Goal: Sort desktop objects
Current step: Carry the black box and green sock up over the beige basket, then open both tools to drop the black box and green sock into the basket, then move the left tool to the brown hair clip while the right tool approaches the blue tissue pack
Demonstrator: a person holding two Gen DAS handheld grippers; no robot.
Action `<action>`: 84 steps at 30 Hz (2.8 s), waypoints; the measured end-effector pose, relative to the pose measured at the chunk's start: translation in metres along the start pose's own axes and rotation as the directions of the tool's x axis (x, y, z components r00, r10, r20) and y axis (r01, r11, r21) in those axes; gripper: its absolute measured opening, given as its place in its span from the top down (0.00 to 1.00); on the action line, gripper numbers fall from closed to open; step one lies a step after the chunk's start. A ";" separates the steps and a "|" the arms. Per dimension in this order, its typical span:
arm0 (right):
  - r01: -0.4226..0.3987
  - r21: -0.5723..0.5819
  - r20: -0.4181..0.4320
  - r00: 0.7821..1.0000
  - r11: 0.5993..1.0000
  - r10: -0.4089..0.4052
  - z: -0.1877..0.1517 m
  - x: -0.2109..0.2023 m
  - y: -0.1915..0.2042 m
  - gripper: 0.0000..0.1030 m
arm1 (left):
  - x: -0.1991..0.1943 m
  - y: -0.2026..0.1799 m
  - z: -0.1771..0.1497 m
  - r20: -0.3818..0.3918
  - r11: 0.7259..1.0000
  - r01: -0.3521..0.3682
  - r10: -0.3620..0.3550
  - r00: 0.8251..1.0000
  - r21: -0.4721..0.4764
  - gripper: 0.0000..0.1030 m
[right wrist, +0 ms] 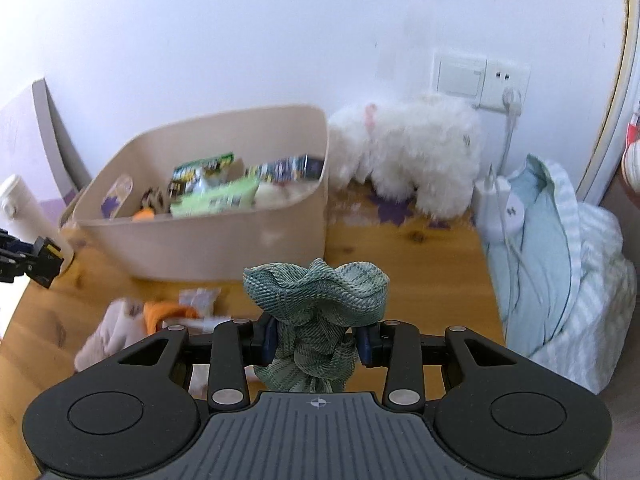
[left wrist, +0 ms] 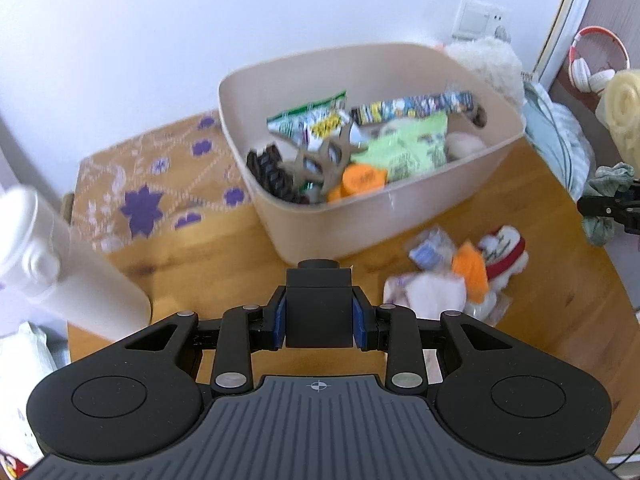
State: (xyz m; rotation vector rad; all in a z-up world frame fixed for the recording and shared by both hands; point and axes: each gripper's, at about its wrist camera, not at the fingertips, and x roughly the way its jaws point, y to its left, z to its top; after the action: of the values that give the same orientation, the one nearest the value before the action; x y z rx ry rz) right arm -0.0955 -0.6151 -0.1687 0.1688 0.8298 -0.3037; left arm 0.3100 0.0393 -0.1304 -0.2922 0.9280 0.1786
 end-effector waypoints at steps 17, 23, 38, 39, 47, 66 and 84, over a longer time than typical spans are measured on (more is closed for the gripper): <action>-0.021 -0.031 0.101 0.995 0.999 0.024 0.071 0.014 -0.006 0.65 | -0.005 -0.020 0.079 0.117 0.998 -0.019 0.012 0.993 0.064 0.69; -0.069 -0.043 0.114 0.991 0.997 0.074 0.093 0.027 0.012 0.65 | 0.008 -0.030 0.097 0.126 0.999 -0.020 0.015 0.992 0.042 0.69; -0.117 -0.090 0.016 0.993 0.989 0.119 0.115 0.086 0.050 0.61 | 0.060 -0.044 0.112 0.074 0.998 -0.049 0.052 0.996 -0.034 0.69; -0.118 -0.083 0.004 0.993 0.990 0.118 0.114 0.091 0.051 0.61 | 0.064 -0.044 0.112 0.065 0.997 -0.061 0.063 0.996 -0.039 0.69; -0.112 -0.050 -0.090 0.990 0.992 0.107 0.104 0.115 0.057 0.40 | 0.082 -0.045 0.109 0.004 0.986 -0.159 0.159 0.987 -0.058 0.68; -0.123 -0.044 0.006 0.992 0.991 0.123 0.086 0.064 0.047 0.00 | 0.037 -0.040 0.081 0.071 0.995 -0.080 0.085 0.994 -0.067 0.27; -0.090 0.096 -0.102 0.990 0.991 0.099 -0.034 0.024 0.030 0.00 | 0.009 0.007 -0.033 -0.024 0.995 -0.049 0.047 0.999 -0.090 0.24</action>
State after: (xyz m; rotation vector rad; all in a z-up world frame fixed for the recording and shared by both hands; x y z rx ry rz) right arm -0.0945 -0.5826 -0.2085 0.3110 0.9115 -0.2448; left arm 0.2887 0.0352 -0.1573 -0.3562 0.9506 0.2620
